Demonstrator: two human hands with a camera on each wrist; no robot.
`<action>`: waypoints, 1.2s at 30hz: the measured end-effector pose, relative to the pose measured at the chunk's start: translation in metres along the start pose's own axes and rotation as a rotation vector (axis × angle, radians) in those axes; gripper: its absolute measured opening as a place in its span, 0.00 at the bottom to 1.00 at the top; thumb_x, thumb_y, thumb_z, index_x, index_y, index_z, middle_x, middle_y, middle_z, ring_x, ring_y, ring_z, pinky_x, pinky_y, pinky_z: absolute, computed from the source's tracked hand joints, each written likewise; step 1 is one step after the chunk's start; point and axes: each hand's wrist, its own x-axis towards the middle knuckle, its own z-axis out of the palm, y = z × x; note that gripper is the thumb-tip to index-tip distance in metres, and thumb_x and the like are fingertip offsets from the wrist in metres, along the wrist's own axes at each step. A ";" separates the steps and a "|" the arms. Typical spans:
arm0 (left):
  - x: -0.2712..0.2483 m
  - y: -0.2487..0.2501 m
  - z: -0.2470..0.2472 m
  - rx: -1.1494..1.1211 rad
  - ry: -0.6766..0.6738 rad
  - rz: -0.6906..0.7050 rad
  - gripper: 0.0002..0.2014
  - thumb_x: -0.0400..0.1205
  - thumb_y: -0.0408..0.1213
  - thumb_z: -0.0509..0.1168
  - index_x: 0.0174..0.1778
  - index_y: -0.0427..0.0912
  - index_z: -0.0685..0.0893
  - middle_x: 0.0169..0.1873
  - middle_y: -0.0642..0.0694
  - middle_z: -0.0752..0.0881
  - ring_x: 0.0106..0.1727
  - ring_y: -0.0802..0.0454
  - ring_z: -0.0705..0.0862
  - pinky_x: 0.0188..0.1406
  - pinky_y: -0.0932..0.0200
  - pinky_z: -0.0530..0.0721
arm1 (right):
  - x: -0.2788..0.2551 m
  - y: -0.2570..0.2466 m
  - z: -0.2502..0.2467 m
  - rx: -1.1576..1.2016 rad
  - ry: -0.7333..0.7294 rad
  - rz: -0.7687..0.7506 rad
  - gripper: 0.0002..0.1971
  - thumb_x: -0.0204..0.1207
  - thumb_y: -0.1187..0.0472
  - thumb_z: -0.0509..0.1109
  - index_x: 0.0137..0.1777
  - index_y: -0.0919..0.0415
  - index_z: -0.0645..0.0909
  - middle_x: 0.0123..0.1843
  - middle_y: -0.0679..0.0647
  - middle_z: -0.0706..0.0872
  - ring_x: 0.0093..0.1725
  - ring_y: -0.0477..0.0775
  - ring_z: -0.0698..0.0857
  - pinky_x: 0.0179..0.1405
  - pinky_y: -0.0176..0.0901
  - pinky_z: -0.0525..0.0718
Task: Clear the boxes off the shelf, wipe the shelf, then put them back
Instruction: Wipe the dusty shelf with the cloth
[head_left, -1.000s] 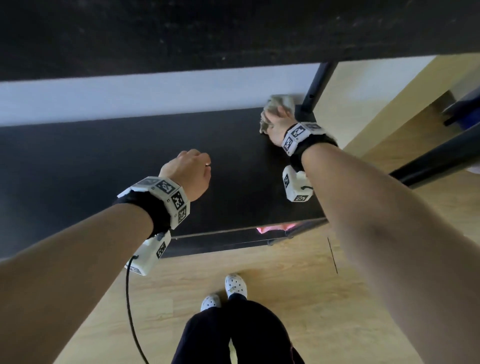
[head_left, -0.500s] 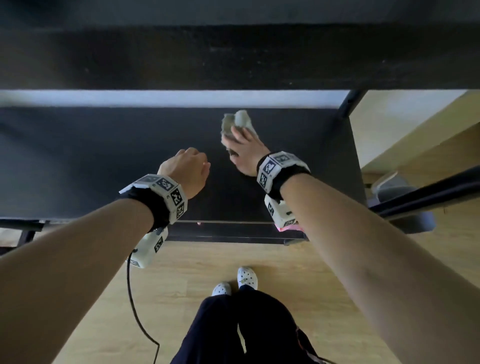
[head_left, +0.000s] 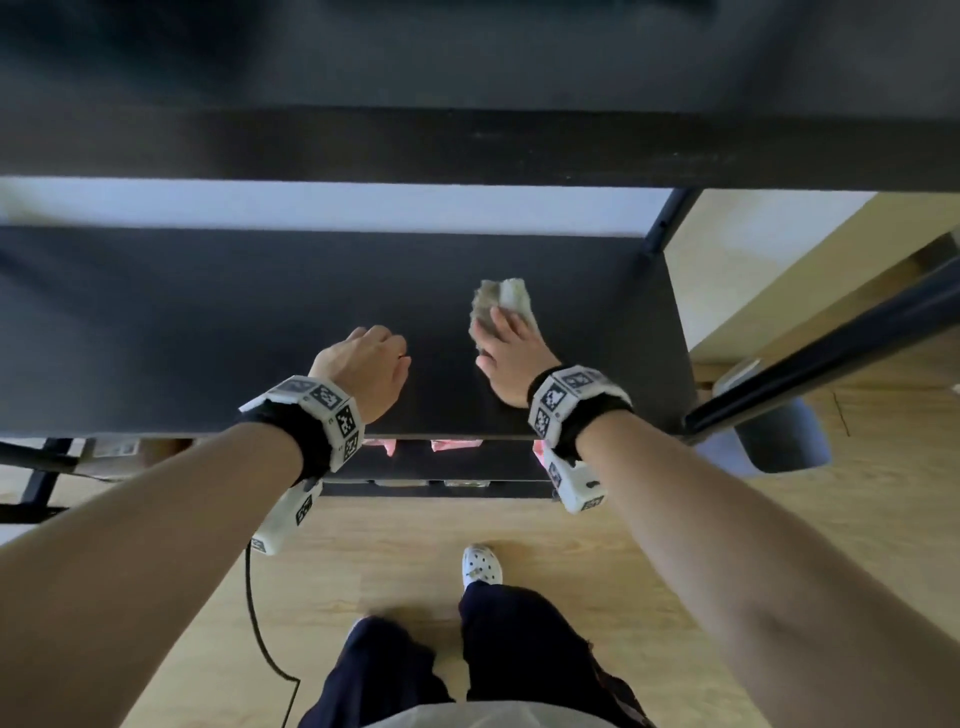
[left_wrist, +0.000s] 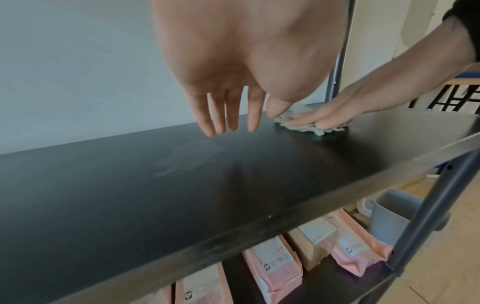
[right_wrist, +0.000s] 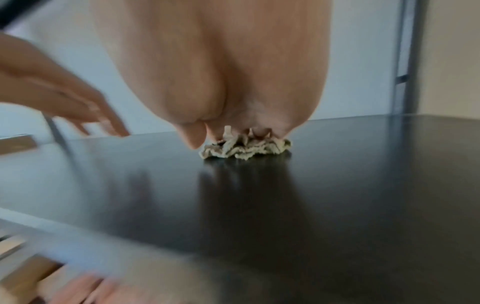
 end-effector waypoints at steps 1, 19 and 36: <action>-0.003 -0.004 0.002 0.007 0.005 0.008 0.16 0.86 0.44 0.50 0.61 0.43 0.80 0.60 0.48 0.81 0.63 0.48 0.78 0.54 0.49 0.82 | -0.001 -0.020 0.007 -0.007 0.003 -0.072 0.27 0.87 0.54 0.48 0.85 0.51 0.47 0.87 0.57 0.43 0.86 0.59 0.42 0.84 0.53 0.39; -0.078 -0.081 0.028 -0.064 0.030 0.141 0.16 0.87 0.45 0.50 0.60 0.44 0.80 0.59 0.49 0.82 0.61 0.50 0.79 0.55 0.52 0.82 | -0.059 -0.124 0.073 0.095 0.189 0.033 0.26 0.87 0.57 0.49 0.84 0.47 0.51 0.87 0.52 0.44 0.86 0.55 0.41 0.85 0.51 0.39; -0.083 -0.036 0.033 -0.121 0.036 0.149 0.16 0.86 0.43 0.50 0.61 0.44 0.80 0.61 0.50 0.81 0.62 0.51 0.78 0.55 0.50 0.83 | -0.111 -0.020 0.060 0.163 0.461 0.389 0.16 0.84 0.56 0.56 0.70 0.58 0.70 0.74 0.55 0.71 0.76 0.58 0.70 0.76 0.53 0.69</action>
